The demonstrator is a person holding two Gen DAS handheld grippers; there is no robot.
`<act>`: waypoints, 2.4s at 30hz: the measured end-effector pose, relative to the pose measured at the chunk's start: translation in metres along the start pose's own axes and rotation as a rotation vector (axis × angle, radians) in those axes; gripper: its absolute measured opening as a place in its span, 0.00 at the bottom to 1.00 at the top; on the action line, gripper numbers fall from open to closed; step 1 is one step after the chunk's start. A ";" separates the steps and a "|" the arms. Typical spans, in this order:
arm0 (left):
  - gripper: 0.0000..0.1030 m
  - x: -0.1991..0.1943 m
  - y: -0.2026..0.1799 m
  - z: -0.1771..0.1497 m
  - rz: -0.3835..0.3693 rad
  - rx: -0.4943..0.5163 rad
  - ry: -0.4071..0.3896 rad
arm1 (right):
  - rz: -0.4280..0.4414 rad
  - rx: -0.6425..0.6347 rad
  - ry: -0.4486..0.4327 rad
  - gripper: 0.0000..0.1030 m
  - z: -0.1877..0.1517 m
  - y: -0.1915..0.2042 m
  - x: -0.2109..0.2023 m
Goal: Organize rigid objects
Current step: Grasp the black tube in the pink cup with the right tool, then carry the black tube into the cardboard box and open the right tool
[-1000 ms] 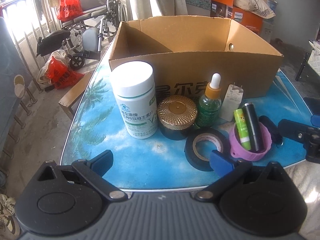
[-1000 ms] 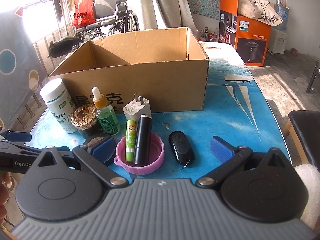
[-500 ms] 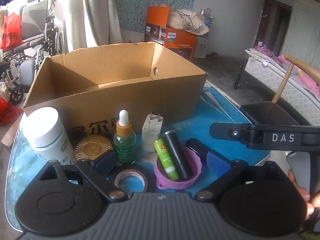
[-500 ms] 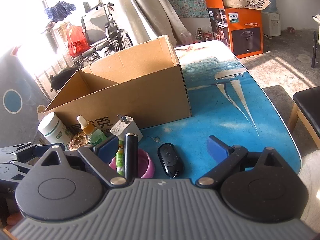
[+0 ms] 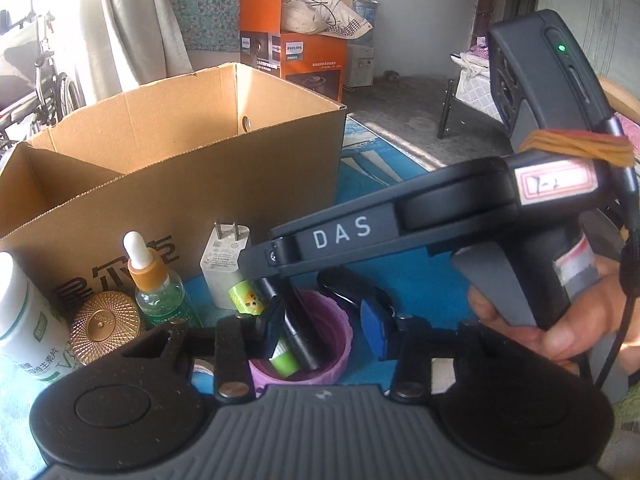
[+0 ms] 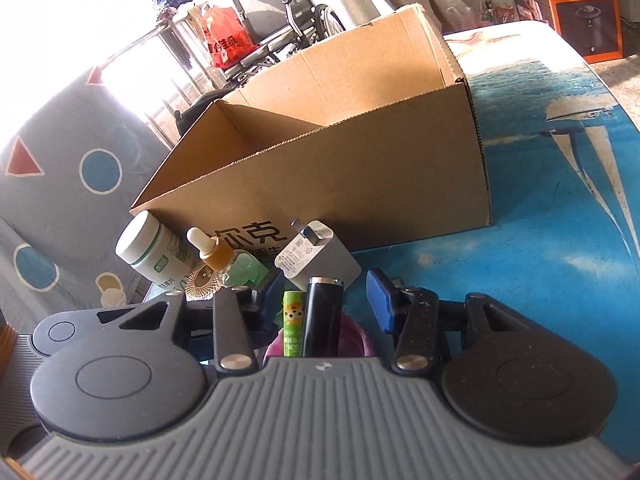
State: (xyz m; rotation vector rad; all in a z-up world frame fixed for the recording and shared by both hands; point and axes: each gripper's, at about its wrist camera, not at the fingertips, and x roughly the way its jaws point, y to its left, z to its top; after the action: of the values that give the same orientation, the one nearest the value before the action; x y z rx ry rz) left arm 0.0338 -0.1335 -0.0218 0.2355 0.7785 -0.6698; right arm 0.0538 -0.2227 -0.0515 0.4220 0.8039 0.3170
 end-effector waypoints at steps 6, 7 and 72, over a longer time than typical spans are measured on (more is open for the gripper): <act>0.37 0.005 0.003 -0.001 0.004 0.001 0.016 | 0.054 0.044 0.061 0.27 0.001 -0.010 0.018; 0.37 0.005 0.003 -0.001 0.006 0.003 0.018 | 0.060 0.051 0.065 0.26 0.001 -0.011 0.019; 0.37 -0.098 0.173 0.078 0.201 -0.260 -0.146 | 0.151 -0.101 0.218 0.39 0.214 0.126 0.120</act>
State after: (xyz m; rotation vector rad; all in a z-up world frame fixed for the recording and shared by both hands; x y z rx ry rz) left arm 0.1377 0.0118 0.0950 0.0263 0.6833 -0.3859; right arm 0.2780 -0.1136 0.0659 0.3575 0.9658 0.5489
